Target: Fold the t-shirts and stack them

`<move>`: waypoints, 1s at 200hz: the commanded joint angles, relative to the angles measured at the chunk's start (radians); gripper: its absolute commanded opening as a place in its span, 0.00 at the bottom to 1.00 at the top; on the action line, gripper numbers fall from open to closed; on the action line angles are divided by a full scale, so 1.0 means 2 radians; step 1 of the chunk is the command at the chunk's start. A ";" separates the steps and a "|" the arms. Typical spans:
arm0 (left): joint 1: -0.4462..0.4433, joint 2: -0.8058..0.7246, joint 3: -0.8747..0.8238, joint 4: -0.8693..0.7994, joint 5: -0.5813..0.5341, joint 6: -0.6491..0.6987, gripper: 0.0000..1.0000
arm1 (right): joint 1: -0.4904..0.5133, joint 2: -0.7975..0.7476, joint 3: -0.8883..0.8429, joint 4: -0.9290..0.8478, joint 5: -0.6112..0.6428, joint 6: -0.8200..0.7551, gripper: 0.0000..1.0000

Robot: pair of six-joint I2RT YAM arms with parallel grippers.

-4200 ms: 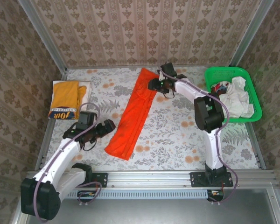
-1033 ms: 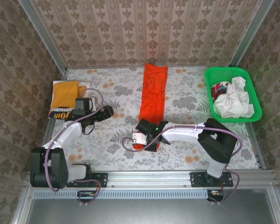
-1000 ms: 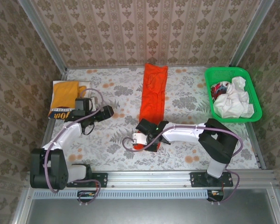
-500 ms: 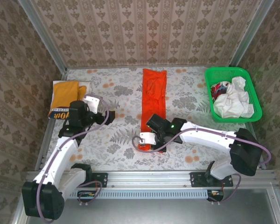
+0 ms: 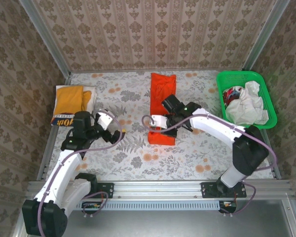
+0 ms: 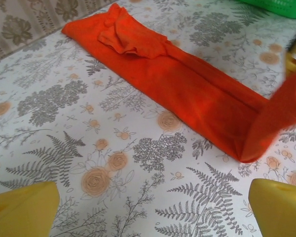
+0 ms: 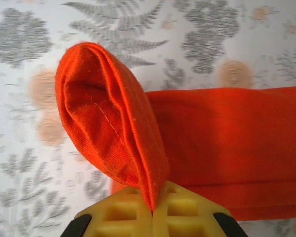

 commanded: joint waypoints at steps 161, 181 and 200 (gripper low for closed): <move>0.000 0.003 -0.021 0.012 0.048 0.036 1.00 | -0.101 0.191 0.199 -0.035 0.007 -0.092 0.00; 0.000 0.004 -0.023 0.013 0.049 0.037 1.00 | -0.103 0.200 0.204 -0.032 0.009 -0.092 0.00; 0.000 0.005 -0.023 0.015 0.048 0.036 1.00 | -0.105 0.208 0.207 -0.030 0.009 -0.091 0.00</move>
